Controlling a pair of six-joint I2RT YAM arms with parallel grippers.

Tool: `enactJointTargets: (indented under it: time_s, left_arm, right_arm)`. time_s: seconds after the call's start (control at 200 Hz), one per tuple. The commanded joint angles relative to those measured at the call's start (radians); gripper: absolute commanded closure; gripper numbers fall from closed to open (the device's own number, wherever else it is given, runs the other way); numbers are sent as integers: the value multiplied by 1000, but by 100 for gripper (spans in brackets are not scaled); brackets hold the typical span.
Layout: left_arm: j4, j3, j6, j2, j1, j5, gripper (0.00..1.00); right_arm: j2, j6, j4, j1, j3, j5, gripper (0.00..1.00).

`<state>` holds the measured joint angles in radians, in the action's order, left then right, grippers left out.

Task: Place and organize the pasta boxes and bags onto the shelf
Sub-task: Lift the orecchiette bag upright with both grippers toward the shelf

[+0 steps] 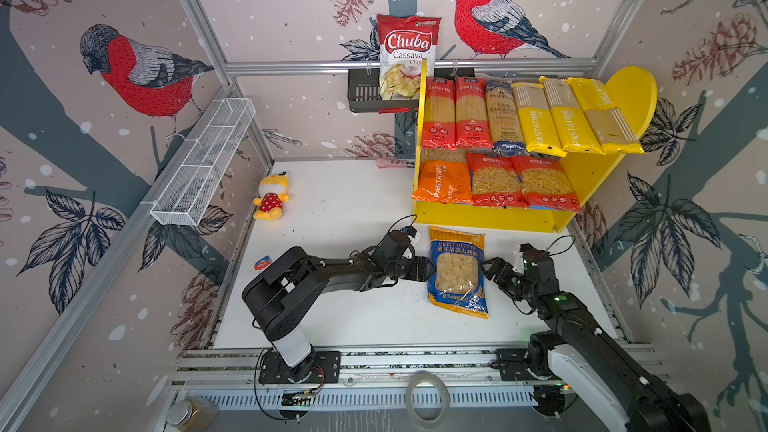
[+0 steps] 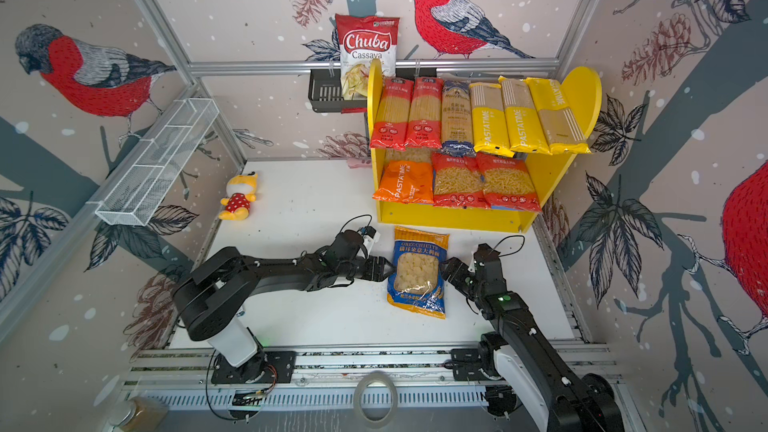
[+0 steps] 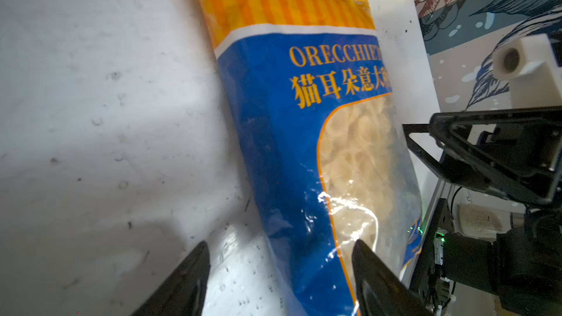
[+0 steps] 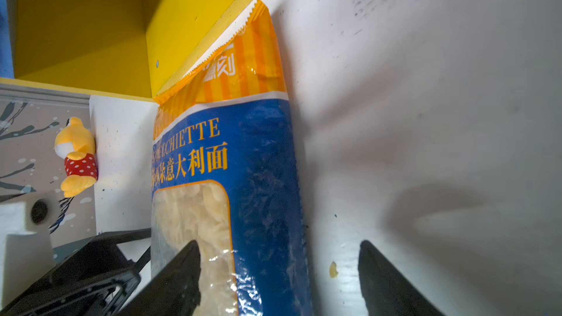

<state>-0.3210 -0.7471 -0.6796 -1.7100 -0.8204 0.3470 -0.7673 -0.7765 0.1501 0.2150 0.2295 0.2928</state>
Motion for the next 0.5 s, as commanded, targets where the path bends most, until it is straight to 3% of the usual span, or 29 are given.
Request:
enactJointTargets:
  time_s: [0.0,0.32,0.42,0.495]
  left_arm:
    - [-75,-29,-17,-40,1,24,28]
    - [-141,-62,-54,-130,-33,43,37]
    - [-158,-73,-64,-149,-40,50,43]
    - [-170,-75,-70,-153,-40,58,53]
  right_arm:
    - [-28,14,-73,3,-21,50,20]
    - [-174,-16,-209,78,-35,76,28]
    - [-208,-11,-220,104,-17,64,39]
    - [-215,-7,-218,104,-13,57,54]
